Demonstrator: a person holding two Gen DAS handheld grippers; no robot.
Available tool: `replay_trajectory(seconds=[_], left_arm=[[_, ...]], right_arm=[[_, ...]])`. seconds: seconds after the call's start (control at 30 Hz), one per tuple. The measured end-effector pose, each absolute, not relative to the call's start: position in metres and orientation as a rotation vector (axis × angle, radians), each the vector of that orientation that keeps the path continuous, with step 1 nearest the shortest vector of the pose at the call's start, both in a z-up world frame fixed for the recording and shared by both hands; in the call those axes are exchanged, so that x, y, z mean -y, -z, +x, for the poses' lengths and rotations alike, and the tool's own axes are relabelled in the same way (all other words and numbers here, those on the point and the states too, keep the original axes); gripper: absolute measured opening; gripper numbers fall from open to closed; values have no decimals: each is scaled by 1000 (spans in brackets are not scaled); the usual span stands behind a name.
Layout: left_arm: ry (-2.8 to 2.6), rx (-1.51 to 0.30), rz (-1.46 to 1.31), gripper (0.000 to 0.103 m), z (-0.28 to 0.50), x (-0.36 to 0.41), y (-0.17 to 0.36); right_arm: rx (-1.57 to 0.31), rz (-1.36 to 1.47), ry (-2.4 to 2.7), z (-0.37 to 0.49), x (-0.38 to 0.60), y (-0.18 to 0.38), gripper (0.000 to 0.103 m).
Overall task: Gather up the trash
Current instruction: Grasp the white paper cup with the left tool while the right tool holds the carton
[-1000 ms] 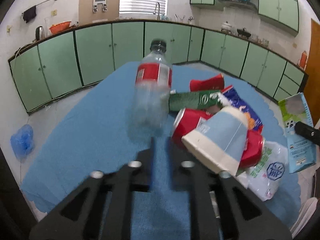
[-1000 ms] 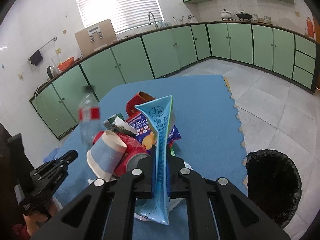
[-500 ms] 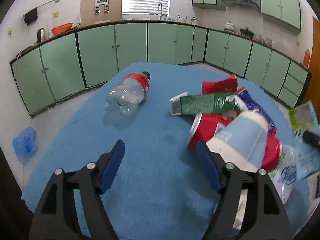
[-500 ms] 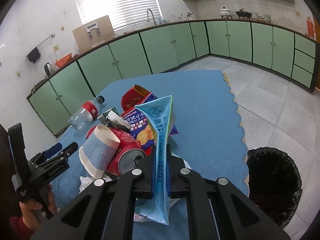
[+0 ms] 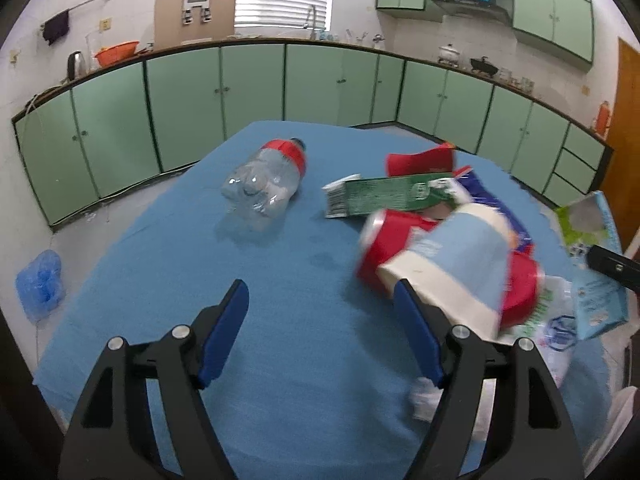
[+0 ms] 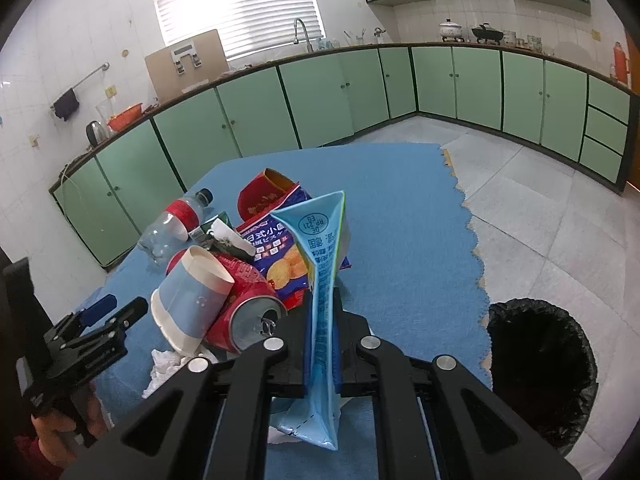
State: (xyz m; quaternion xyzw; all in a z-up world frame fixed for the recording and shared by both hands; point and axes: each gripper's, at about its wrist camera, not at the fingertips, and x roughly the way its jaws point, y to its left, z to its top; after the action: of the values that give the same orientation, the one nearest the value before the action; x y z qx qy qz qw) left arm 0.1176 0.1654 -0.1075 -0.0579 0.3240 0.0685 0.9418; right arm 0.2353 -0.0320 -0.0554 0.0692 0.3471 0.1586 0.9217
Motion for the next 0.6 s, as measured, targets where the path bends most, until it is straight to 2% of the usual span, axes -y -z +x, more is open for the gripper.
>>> replay_trajectory(seconds=[0.47, 0.6], left_arm=[[-12, -695, -154, 69, 138, -126, 114], [13, -707, -180, 66, 146, -122, 117]], right_arm=[[-695, 137, -292, 230, 47, 53, 8], [-698, 142, -283, 231, 52, 55, 8]])
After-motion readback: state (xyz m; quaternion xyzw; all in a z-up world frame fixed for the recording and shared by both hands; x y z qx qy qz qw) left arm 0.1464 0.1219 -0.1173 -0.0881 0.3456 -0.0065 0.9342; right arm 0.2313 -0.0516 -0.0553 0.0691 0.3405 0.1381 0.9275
